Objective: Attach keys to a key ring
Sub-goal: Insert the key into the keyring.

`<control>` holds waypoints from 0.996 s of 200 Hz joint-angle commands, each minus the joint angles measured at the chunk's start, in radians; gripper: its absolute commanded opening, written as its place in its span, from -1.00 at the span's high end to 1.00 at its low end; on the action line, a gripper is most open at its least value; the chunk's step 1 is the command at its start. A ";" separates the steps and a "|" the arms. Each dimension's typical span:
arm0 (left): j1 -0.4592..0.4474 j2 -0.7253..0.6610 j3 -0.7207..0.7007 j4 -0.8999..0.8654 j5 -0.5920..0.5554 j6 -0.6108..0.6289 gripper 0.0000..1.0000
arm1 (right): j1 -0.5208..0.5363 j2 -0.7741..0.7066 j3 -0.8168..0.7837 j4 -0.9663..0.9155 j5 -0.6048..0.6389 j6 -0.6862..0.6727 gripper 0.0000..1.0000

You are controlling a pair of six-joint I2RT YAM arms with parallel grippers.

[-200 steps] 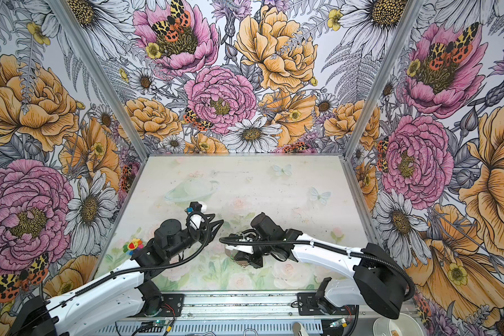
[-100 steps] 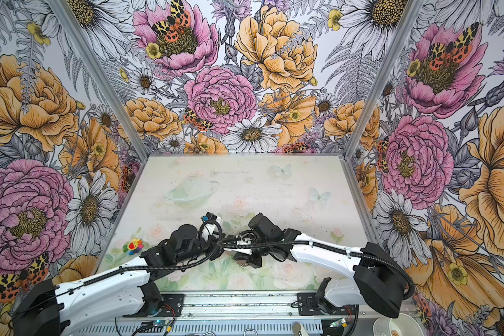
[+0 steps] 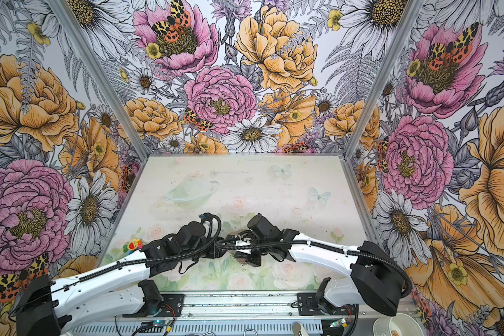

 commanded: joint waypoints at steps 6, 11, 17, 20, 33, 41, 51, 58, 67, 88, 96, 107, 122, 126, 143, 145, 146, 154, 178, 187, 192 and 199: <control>-0.023 0.055 0.041 -0.035 -0.012 -0.081 -0.18 | 0.008 0.016 0.013 0.046 0.018 -0.013 1.00; -0.023 0.065 0.043 -0.035 -0.012 -0.085 -0.18 | 0.009 0.016 0.012 0.048 0.018 -0.014 1.00; -0.023 0.075 0.045 -0.033 -0.014 -0.089 -0.18 | 0.009 0.016 0.012 0.050 0.018 -0.014 1.00; -0.023 0.080 0.045 -0.032 -0.014 -0.090 -0.18 | 0.010 0.016 0.011 0.053 0.017 -0.014 1.00; -0.024 0.095 0.046 -0.020 -0.014 -0.095 -0.17 | 0.012 0.016 0.010 0.057 0.018 -0.012 1.00; -0.024 0.106 0.043 -0.011 -0.011 -0.100 -0.17 | 0.012 0.016 0.009 0.059 0.018 -0.012 1.00; -0.025 0.124 0.042 -0.002 -0.005 -0.106 -0.16 | 0.013 0.015 0.010 0.063 0.018 -0.012 1.00; -0.024 0.137 0.038 0.009 0.004 -0.110 -0.14 | 0.013 0.015 0.010 0.064 0.018 -0.012 1.00; -0.024 0.152 0.034 0.025 0.016 -0.118 -0.13 | 0.014 0.013 0.006 0.068 0.018 -0.012 1.00; -0.026 0.174 0.028 0.046 0.020 -0.127 -0.09 | 0.013 0.011 0.004 0.071 0.018 -0.012 1.00; -0.025 0.178 0.026 0.050 0.020 -0.129 -0.08 | 0.014 0.012 0.004 0.072 0.018 -0.010 1.00; -0.026 0.186 0.024 0.061 0.029 -0.130 -0.08 | 0.013 0.011 0.001 0.074 0.019 -0.009 1.00; -0.025 0.199 0.023 0.063 0.037 -0.131 -0.04 | 0.015 0.010 -0.002 0.075 0.025 -0.010 1.00; -0.025 0.202 0.022 0.063 0.037 -0.131 -0.02 | 0.014 0.010 -0.002 0.076 0.029 -0.010 1.00; -0.025 0.211 0.015 0.061 0.038 -0.135 0.06 | 0.014 0.010 -0.003 0.075 0.042 -0.009 1.00; -0.025 0.212 0.014 0.061 0.040 -0.135 0.07 | 0.014 0.010 -0.004 0.075 0.044 -0.010 1.00; -0.025 0.214 0.014 0.061 0.040 -0.135 0.08 | 0.014 0.010 -0.004 0.075 0.045 -0.009 1.00; -0.024 0.217 0.010 0.061 0.045 -0.135 0.13 | 0.014 0.010 -0.003 0.076 0.053 -0.010 1.00; -0.023 0.223 0.003 0.062 0.049 -0.141 0.33 | 0.015 0.011 -0.003 0.075 0.068 -0.006 1.00; -0.023 0.217 0.000 0.061 0.044 -0.144 0.39 | 0.014 0.014 -0.003 0.075 0.074 -0.003 1.00; -0.023 0.211 -0.001 0.060 0.041 -0.145 0.42 | 0.014 0.015 -0.003 0.076 0.079 -0.004 1.00; -0.023 0.203 -0.003 0.056 0.035 -0.150 0.48 | 0.014 0.019 -0.004 0.075 0.085 -0.002 1.00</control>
